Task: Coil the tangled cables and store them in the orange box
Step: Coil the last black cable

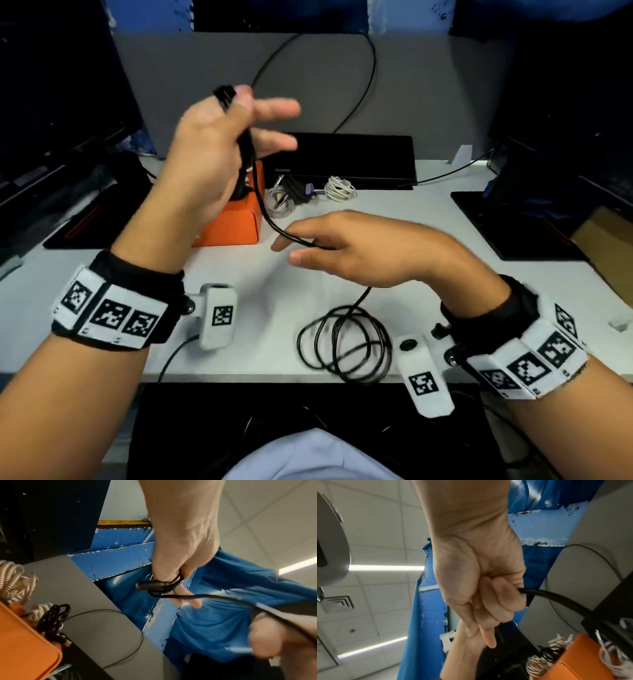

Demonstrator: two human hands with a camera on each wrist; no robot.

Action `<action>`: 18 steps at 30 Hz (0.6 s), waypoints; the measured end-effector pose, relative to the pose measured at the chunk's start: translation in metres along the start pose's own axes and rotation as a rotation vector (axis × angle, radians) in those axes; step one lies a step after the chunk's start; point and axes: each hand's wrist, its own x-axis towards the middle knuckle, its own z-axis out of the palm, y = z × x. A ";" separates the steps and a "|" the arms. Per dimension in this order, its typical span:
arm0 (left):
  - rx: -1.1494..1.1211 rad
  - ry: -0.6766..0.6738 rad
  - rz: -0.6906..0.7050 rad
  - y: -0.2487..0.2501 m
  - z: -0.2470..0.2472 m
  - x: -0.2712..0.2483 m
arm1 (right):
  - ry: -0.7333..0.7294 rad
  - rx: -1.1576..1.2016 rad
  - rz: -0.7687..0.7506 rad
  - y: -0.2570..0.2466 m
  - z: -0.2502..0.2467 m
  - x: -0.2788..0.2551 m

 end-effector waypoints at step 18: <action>-0.917 -0.746 -0.315 0.011 0.022 -0.026 | 0.733 0.395 -0.103 0.013 -0.022 0.002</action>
